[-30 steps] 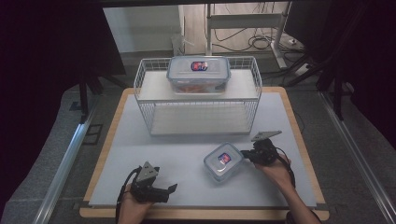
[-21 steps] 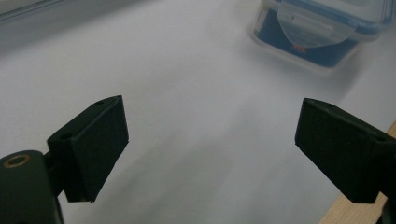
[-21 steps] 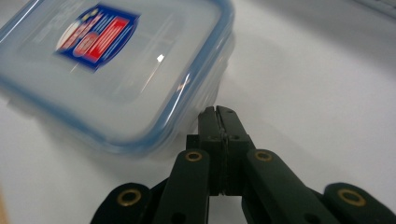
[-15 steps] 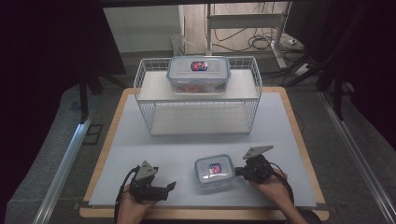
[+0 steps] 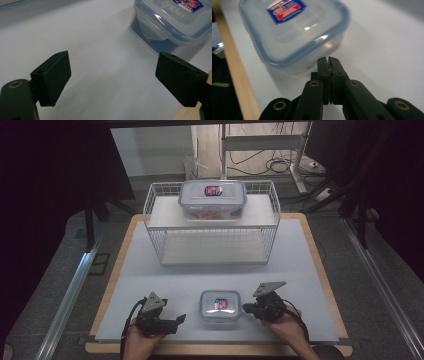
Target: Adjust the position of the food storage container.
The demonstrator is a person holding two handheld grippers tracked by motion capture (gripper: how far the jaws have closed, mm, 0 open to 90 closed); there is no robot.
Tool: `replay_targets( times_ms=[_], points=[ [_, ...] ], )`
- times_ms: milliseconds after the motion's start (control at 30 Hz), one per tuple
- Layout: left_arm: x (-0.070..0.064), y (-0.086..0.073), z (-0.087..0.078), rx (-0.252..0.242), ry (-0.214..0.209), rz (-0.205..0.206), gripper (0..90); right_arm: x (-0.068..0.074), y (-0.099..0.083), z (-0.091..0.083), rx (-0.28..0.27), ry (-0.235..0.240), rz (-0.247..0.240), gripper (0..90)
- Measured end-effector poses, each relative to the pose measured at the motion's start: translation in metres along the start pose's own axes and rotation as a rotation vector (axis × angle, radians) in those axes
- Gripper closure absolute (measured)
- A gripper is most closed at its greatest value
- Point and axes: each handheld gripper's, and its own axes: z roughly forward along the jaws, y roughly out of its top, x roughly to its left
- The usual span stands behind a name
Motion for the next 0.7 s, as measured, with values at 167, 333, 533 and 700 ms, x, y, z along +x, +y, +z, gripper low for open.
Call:
replay_targets(
  times_ms=[167,333,533,700],
  points=[
    [0.003,-0.001,-0.005,-0.010,0.013,0.007,13.0,-0.007,-0.005,-0.016,-0.052,-0.035,-0.003,77.6],
    [0.006,-0.001,-0.009,-0.003,0.014,0.024,10.4,-0.007,-0.010,-0.025,-0.088,-0.066,-0.026,61.1],
    [0.008,-0.003,-0.011,0.004,0.019,0.042,6.9,-0.007,-0.019,-0.030,-0.089,-0.087,-0.015,41.4],
    [0.008,-0.004,-0.011,-0.008,0.029,0.059,4.8,-0.006,-0.024,-0.033,-0.110,-0.097,-0.003,28.3]
  ],
)
